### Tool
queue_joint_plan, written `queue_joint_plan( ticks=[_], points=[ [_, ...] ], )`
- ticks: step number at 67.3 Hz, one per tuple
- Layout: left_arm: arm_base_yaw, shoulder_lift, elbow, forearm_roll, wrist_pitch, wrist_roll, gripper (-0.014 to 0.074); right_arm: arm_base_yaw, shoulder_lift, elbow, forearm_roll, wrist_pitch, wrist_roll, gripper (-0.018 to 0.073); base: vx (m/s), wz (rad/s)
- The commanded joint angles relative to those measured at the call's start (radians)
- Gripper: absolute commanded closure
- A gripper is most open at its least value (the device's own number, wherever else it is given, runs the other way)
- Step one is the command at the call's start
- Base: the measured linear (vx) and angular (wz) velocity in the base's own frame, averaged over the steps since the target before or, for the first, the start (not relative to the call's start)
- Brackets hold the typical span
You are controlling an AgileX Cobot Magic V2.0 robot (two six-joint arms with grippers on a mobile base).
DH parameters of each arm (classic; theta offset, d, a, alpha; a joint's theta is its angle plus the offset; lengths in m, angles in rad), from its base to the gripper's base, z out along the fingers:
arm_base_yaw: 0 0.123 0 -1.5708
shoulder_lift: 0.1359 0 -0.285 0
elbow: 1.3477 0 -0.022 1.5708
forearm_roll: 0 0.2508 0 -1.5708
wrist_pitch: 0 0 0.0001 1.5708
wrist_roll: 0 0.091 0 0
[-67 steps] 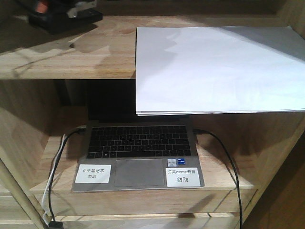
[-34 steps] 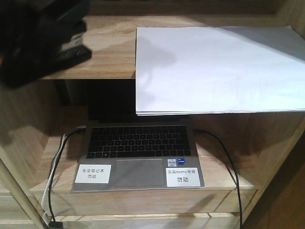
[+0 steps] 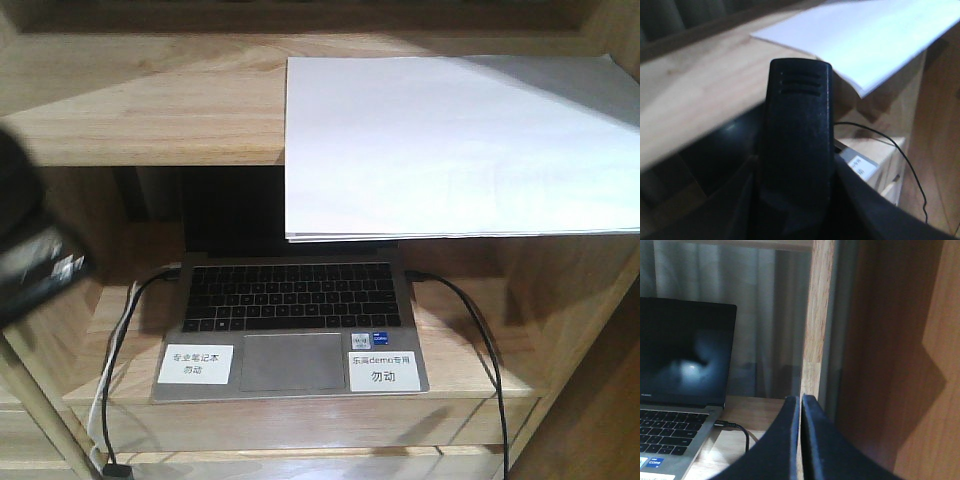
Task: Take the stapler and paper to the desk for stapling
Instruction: 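Lift the stapler off the shelf and pull it toward the robot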
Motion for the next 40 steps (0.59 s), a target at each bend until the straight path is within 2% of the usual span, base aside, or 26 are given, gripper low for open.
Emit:
queue_joint_plan(
  ticks=[1,21,40],
  points=[
    [-0.005,-0.079,0.057,-0.039,-0.126,0.004,0.0603,-0.008,-0.006,0.005,-0.010,-0.073,-0.003,0.0569,0.00,0.00],
    [-0.005,-0.289,0.287,-0.057,-0.145,0.004,0.0603,-0.008,-0.006,0.005,-0.010,-0.073,-0.003,0.0569,0.00,0.00],
    [-0.005,-0.328,0.314,-0.054,-0.138,0.003,0.0603,-0.008,-0.006,0.005,-0.010,-0.073,-0.003,0.0569,0.00,0.00]
  ],
)
